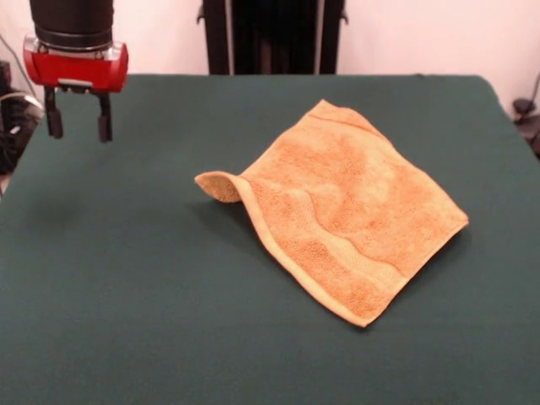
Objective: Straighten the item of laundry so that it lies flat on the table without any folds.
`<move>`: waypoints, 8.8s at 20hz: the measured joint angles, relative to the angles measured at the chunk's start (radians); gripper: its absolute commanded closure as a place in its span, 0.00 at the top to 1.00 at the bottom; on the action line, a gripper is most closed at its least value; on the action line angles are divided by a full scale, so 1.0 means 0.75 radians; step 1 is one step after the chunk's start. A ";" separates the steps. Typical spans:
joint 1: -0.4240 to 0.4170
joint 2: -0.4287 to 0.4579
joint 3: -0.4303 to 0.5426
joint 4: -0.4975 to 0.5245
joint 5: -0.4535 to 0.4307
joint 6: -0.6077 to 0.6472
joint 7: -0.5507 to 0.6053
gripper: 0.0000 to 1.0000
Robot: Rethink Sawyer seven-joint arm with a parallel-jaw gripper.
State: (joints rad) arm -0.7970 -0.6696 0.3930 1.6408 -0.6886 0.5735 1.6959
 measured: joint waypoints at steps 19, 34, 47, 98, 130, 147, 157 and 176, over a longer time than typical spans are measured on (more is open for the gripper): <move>0.025 0.001 0.004 0.009 -0.013 0.000 0.000 1.00; 0.110 0.000 0.004 0.013 -0.013 0.000 0.000 1.00; 0.125 0.000 0.004 0.015 -0.013 0.000 0.000 1.00; 0.256 -0.030 -0.034 0.015 -0.013 -0.013 0.000 1.00; 0.309 -0.028 -0.075 0.015 -0.013 -0.042 0.000 1.00; 0.283 -0.028 -0.069 0.015 -0.108 -0.042 0.000 1.00; 0.258 -0.027 -0.009 0.015 -0.165 -0.041 -0.001 1.00; 0.190 -0.023 0.116 0.015 -0.171 -0.041 -0.067 1.00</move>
State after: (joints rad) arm -0.6547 -0.6866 0.4799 1.6522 -0.8166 0.5425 1.6455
